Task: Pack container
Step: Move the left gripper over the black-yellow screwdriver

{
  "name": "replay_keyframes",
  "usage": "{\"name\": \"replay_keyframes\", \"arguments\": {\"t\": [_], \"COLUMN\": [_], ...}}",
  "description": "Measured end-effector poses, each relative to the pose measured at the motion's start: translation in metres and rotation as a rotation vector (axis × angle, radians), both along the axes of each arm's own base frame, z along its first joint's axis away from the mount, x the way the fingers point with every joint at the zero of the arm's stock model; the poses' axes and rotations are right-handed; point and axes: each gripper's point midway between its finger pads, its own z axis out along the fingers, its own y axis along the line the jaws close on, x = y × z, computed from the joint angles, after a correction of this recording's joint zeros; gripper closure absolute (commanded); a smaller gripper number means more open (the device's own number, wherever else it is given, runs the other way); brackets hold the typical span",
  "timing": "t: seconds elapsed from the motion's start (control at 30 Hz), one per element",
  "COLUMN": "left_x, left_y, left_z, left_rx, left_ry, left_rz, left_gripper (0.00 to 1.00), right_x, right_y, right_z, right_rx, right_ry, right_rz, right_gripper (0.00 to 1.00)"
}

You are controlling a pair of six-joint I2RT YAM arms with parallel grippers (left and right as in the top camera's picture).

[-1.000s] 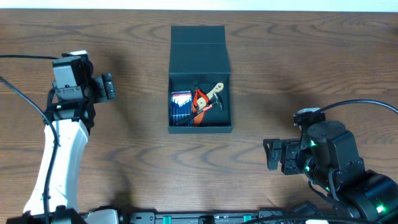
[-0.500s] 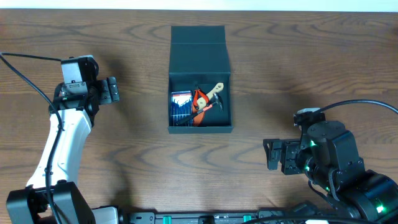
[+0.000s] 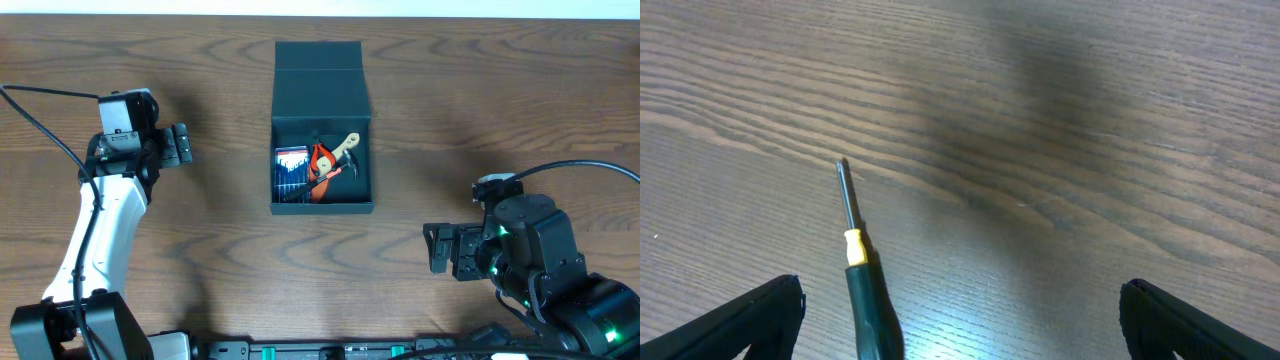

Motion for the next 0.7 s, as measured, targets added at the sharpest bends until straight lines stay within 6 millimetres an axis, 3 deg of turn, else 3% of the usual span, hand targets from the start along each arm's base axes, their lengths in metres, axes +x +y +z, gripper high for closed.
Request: {"name": "replay_keyframes", "arguments": {"t": [0.7], "left_x": [0.0012], "left_y": [-0.0061], "left_z": [-0.0005], "left_rx": [-0.029], "left_ry": [-0.004], "left_rz": [-0.022], "left_gripper": [0.01], "right_x": [0.0000], "right_y": [0.0000], "right_z": [0.0000], "right_rx": [0.000], "right_ry": [0.000], "right_rz": [0.000], "right_gripper": [0.01]}}
